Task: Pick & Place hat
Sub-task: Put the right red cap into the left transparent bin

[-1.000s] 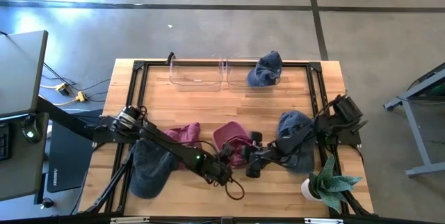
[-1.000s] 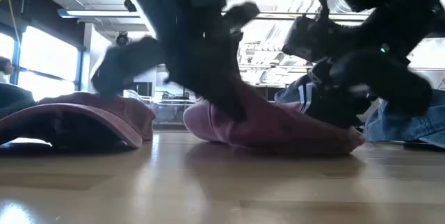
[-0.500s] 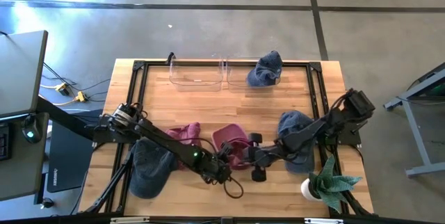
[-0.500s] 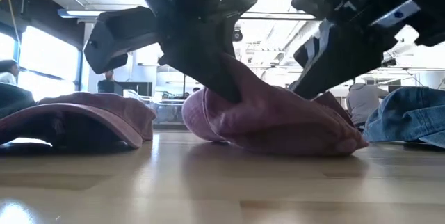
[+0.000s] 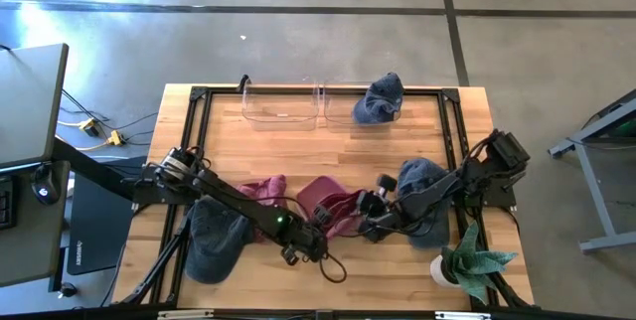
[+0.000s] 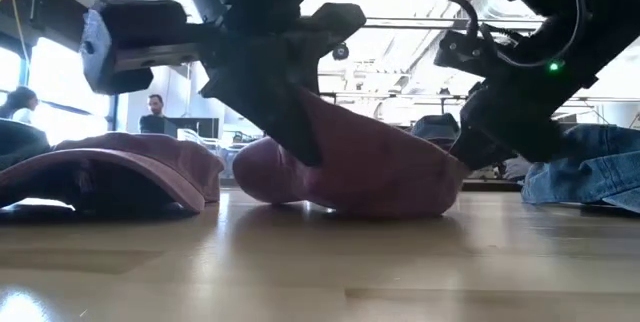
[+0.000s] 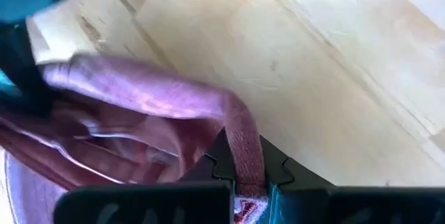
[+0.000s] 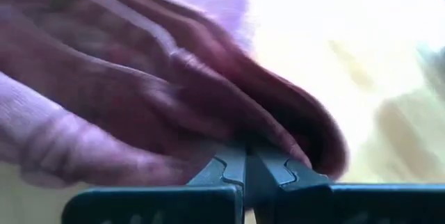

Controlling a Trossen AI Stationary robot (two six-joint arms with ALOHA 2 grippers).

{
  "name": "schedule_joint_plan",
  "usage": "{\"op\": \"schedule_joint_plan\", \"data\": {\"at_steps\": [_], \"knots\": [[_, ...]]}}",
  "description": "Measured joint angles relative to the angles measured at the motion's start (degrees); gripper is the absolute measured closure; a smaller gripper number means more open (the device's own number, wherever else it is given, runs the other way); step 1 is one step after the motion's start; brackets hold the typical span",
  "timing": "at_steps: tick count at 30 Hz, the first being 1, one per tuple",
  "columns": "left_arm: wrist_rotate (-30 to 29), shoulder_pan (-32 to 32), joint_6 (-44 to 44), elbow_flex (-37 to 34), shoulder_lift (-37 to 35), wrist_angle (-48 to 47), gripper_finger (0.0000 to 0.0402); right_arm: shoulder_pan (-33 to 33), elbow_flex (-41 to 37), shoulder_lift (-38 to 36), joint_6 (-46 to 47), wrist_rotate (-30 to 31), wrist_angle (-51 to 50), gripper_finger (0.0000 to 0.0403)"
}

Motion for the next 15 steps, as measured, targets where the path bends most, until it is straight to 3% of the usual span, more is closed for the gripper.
{"op": "schedule_joint_plan", "data": {"at_steps": [4, 10, 15], "knots": [[-0.36, 0.06, -0.20, 0.00, -0.02, 0.43, 0.0397, 0.58, 0.03, -0.62, 0.19, 2.26, -1.25, 0.0403], [-0.88, -0.07, -0.41, 0.00, -0.04, 0.31, 0.0396, 1.82, 0.03, -5.00, -5.57, -4.58, 0.60, 0.0403], [-1.06, -0.04, -0.44, 0.00, -0.04, 0.91, 0.0396, 2.29, 0.03, -5.46, -12.60, -11.24, 9.23, 0.0403]]}}
